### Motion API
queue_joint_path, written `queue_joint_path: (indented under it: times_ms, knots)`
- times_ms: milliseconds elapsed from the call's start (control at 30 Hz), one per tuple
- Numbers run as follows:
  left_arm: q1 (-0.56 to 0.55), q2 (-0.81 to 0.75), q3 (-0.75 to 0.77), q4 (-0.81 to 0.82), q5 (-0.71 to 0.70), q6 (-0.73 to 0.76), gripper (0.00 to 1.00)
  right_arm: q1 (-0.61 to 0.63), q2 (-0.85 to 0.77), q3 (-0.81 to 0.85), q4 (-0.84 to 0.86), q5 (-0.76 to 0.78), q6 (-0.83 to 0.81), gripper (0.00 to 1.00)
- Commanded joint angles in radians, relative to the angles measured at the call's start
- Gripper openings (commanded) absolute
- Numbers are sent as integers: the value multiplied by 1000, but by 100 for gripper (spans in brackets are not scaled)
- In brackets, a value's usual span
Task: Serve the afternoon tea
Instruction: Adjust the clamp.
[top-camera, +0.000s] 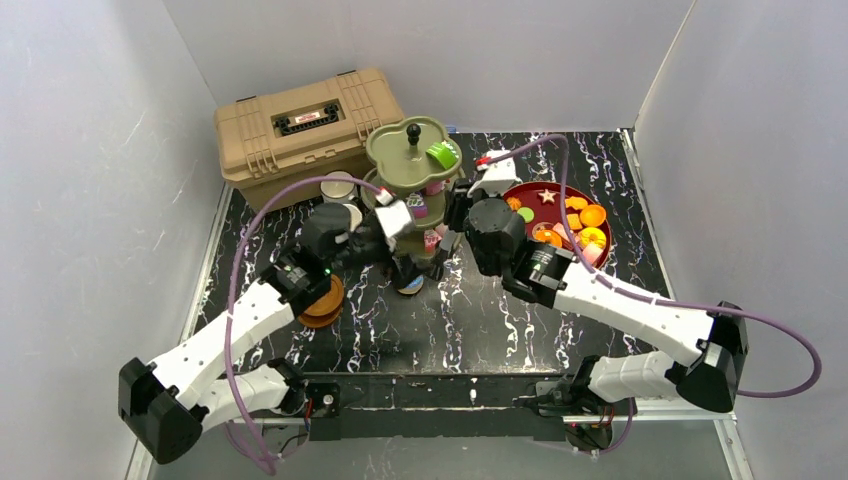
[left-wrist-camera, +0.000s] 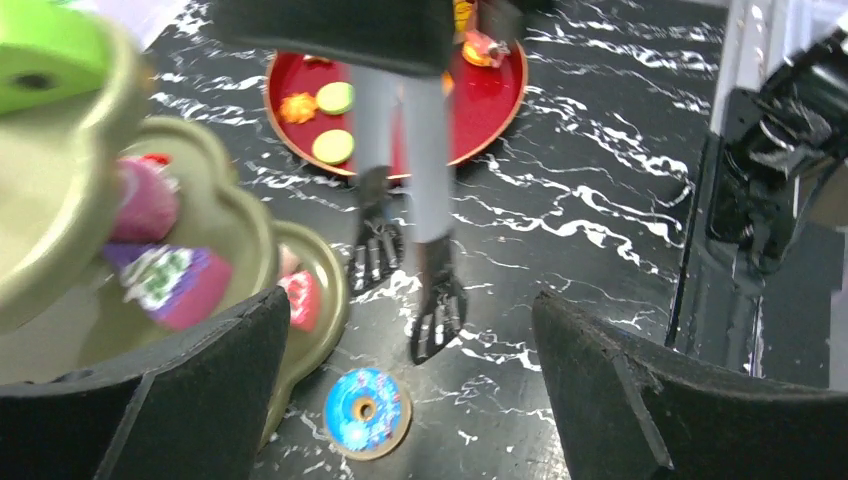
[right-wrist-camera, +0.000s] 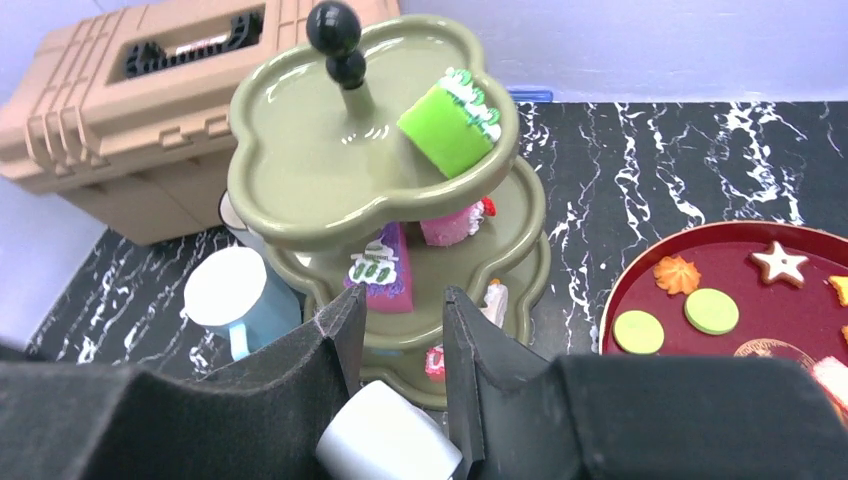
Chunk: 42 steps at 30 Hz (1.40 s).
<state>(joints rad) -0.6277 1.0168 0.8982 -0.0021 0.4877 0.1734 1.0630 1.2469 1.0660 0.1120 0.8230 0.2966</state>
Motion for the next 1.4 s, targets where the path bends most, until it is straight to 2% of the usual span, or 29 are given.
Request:
queue_joint_path:
  times_ms: [0, 67, 200, 300, 367, 500, 600, 667, 700, 733, 800, 900, 1000, 1100, 1167, 1367]
  knots:
    - [-165, 12, -24, 106, -167, 149, 89, 5, -23, 157, -241, 117, 146, 1]
    - [-192, 45, -16, 156, -235, 171, 89, 5, -19, 199, -284, 120, 173, 1]
    - [-202, 118, 37, 200, -285, 143, 86, 5, 3, 263, -360, 107, 211, 1]
    - [-206, 172, 77, 205, -282, 110, 79, 5, -4, 269, -361, 95, 238, 1]
    - [-208, 197, 96, 205, -278, 102, 68, 5, -12, 278, -369, 90, 249, 1]
    - [-207, 220, 113, 203, -270, 86, 53, 5, -39, 287, -376, 82, 262, 1]
    - [-207, 224, 124, 203, -257, 76, 28, 5, -52, 287, -374, 64, 275, 1]
    - [-208, 221, 131, 200, -253, 71, 4, 5, -57, 289, -374, 44, 288, 1]
    - [-208, 215, 134, 198, -253, 68, 0, 5, -61, 291, -374, 29, 294, 1]
    - [-207, 206, 136, 194, -252, 64, 0, 5, -66, 289, -369, 8, 296, 2]
    - [-200, 178, 143, 166, -238, 47, 0, 4, -82, 281, -356, -43, 282, 15]
    - [-160, 126, 179, 100, -147, -40, 0, 0, -138, 248, -339, -114, 259, 53]
    - [-105, 76, 229, 12, -14, -138, 0, -13, -231, 192, -291, -251, 209, 73]
    - [-37, 33, 266, -51, 144, -254, 0, -28, -313, 184, -318, -436, 156, 91]
    - [8, 31, 302, -75, 288, -365, 0, -29, -356, 187, -321, -556, 126, 98]
    - [62, 29, 348, -5, 555, -620, 0, -29, -361, 239, -274, -838, 92, 98]
